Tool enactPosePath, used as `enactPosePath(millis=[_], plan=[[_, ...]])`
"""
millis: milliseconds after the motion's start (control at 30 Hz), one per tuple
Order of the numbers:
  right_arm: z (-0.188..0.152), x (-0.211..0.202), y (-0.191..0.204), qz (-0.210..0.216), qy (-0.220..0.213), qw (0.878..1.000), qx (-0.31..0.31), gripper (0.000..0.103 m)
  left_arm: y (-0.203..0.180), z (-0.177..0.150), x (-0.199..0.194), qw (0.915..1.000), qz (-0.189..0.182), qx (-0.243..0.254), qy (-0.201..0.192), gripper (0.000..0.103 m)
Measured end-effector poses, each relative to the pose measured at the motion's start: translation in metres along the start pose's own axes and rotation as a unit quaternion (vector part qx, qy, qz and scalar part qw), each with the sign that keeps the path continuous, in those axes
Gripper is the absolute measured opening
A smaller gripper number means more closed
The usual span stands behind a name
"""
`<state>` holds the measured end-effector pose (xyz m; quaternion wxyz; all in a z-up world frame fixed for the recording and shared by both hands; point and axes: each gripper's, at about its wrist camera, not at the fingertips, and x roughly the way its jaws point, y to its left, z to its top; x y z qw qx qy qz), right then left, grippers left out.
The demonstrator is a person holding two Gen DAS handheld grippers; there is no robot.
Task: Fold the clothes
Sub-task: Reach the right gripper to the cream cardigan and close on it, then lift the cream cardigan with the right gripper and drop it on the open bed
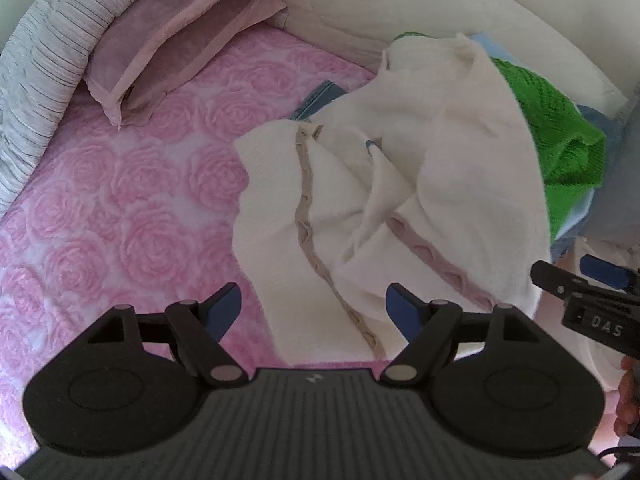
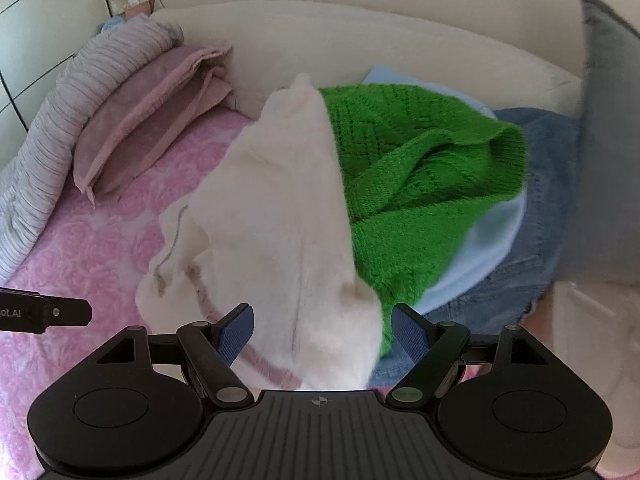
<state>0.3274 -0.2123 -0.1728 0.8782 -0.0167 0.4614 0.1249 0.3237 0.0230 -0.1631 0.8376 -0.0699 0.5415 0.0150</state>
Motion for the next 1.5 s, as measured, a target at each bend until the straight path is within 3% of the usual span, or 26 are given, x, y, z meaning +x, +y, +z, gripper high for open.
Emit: enactPosePath(millis=[267, 300, 367, 400, 500, 700, 867, 1033, 1200, 1367, 1500], plan=[[0.01, 0.046, -0.004, 0.003, 0.027, 1.0, -0.003, 0.074, 0.001, 0.016, 0.034, 0.9997, -0.001, -0.009, 0.024, 0.076], [0.01, 0.05, -0.005, 0.003, 0.03, 1.0, -0.003, 0.067, 0.002, 0.016, 0.036, 0.9996, -0.002, -0.01, 0.026, 0.076], [0.01, 0.056, -0.007, 0.014, 0.037, 0.999, 0.0, 0.045, 0.003, 0.017, 0.04, 0.9994, -0.003, -0.013, 0.031, 0.076], [0.01, 0.057, -0.007, 0.024, 0.04, 0.999, 0.001, 0.023, 0.004, 0.018, 0.041, 0.9994, -0.004, -0.015, 0.031, 0.076], [0.012, 0.049, -0.006, 0.044, 0.03, 0.999, -0.009, 0.012, 0.008, 0.017, 0.037, 0.9994, -0.007, -0.019, 0.029, 0.075], [0.016, 0.003, 0.014, 0.098, -0.015, 0.994, -0.041, 0.01, 0.022, 0.002, 0.005, 0.9994, -0.008, -0.034, 0.007, 0.073], [0.023, -0.046, 0.055, 0.157, -0.062, 0.983, -0.076, 0.009, 0.047, -0.023, -0.038, 0.9974, 0.011, -0.067, -0.026, 0.073], [0.019, -0.099, 0.109, 0.22, -0.099, 0.963, -0.12, 0.008, 0.091, -0.065, -0.095, 0.99, 0.038, -0.121, -0.062, 0.073], [-0.001, -0.158, 0.175, 0.302, -0.125, 0.931, -0.161, 0.008, 0.144, -0.126, -0.16, 0.9762, 0.065, -0.183, -0.096, 0.073], [-0.025, -0.206, 0.238, 0.38, -0.125, 0.901, -0.171, 0.007, 0.197, -0.199, -0.231, 0.9532, 0.106, -0.248, -0.135, 0.073], [-0.048, -0.244, 0.295, 0.455, -0.118, 0.865, -0.177, 0.007, 0.234, -0.268, -0.299, 0.9277, 0.154, -0.295, -0.17, 0.073]])
